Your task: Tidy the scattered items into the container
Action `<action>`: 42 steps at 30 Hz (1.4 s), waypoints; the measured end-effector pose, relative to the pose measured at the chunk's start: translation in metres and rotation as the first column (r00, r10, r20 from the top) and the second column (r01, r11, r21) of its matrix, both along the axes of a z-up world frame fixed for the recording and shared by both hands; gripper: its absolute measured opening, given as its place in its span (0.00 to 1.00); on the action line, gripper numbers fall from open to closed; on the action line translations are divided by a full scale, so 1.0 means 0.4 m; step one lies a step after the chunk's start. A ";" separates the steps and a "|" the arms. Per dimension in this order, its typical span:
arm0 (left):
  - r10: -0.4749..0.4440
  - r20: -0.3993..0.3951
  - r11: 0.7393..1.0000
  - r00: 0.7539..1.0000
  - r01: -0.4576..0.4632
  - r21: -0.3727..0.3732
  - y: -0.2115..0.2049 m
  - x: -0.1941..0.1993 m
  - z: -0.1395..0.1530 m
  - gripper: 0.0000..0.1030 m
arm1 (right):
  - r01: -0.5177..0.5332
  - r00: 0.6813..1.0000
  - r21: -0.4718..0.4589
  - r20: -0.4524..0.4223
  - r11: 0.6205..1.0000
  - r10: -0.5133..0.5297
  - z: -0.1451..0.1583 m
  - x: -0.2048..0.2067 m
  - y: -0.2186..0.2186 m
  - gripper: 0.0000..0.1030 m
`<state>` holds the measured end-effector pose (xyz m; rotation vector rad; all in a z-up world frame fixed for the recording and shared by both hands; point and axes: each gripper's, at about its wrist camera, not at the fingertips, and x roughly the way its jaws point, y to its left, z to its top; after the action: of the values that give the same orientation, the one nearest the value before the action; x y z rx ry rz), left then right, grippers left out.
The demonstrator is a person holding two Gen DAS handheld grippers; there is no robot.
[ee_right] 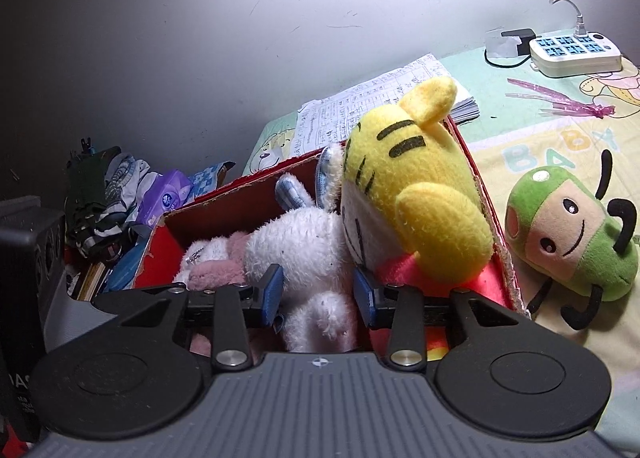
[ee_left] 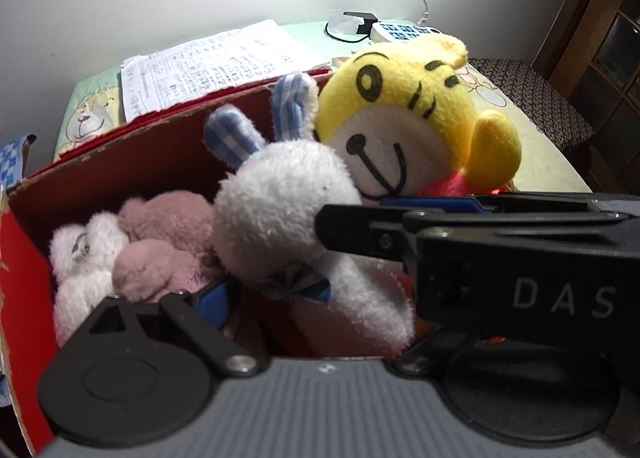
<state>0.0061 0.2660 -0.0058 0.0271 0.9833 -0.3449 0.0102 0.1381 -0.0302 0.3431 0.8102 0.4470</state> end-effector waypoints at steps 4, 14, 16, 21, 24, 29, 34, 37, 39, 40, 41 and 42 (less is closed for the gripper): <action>-0.005 -0.005 1.000 1.000 0.005 0.015 -0.005 0.002 -0.001 0.91 | 0.001 1.000 0.008 -0.004 1.000 -0.001 -0.007 -0.005 -0.008 0.39; -0.015 -0.010 0.998 1.000 0.016 0.054 -0.014 0.003 -0.002 0.91 | 0.005 1.000 -0.008 0.008 1.000 -0.005 -0.011 -0.017 -0.015 0.30; -0.015 -0.010 0.998 1.000 0.016 0.059 -0.016 0.003 -0.003 0.91 | 0.004 1.000 -0.006 0.011 1.000 -0.004 -0.012 -0.018 -0.017 0.29; -0.014 -0.007 0.997 1.000 0.015 0.073 -0.019 0.002 -0.003 0.91 | 0.000 1.000 -0.002 0.023 1.000 0.000 -0.013 -0.022 -0.020 0.29; -0.013 -0.005 0.997 1.000 0.013 0.079 -0.020 0.002 -0.004 0.91 | -0.003 1.000 0.007 0.025 1.000 0.003 -0.016 -0.021 -0.026 0.29; -0.012 -0.002 0.996 1.000 0.012 0.094 -0.024 0.003 -0.005 0.91 | -0.002 1.000 0.021 0.028 1.000 0.001 -0.018 -0.025 -0.030 0.28; -0.007 0.000 0.995 1.000 0.007 0.100 -0.025 0.002 -0.006 0.92 | -0.005 1.000 0.030 0.027 1.000 0.004 -0.018 -0.027 -0.033 0.28; -0.005 -0.002 0.994 1.000 0.005 0.105 -0.027 0.002 -0.007 0.92 | -0.007 1.000 0.036 0.024 0.999 0.006 -0.017 -0.029 -0.036 0.28; -0.004 -0.002 0.994 1.000 0.004 0.109 -0.027 0.002 -0.007 0.93 | -0.009 1.000 0.039 0.022 0.999 0.008 -0.017 -0.029 -0.038 0.28; -0.003 -0.002 0.994 1.000 0.003 0.110 -0.027 0.002 -0.008 0.93 | -0.010 1.000 0.040 0.021 0.999 0.009 -0.017 -0.030 -0.039 0.28; -0.002 -0.003 0.994 1.000 0.002 0.111 -0.027 0.001 -0.008 0.93 | -0.011 1.000 0.042 0.020 0.999 0.010 -0.017 -0.030 -0.040 0.28; 0.000 -0.003 0.994 1.000 0.001 0.112 -0.028 0.001 -0.008 0.93 | -0.011 1.000 0.044 0.019 0.999 0.010 -0.017 -0.030 -0.041 0.28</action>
<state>0.0065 0.2549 -0.0090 0.1288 1.0053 -0.2898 -0.0020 0.1215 -0.0369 0.3747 0.7850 0.4779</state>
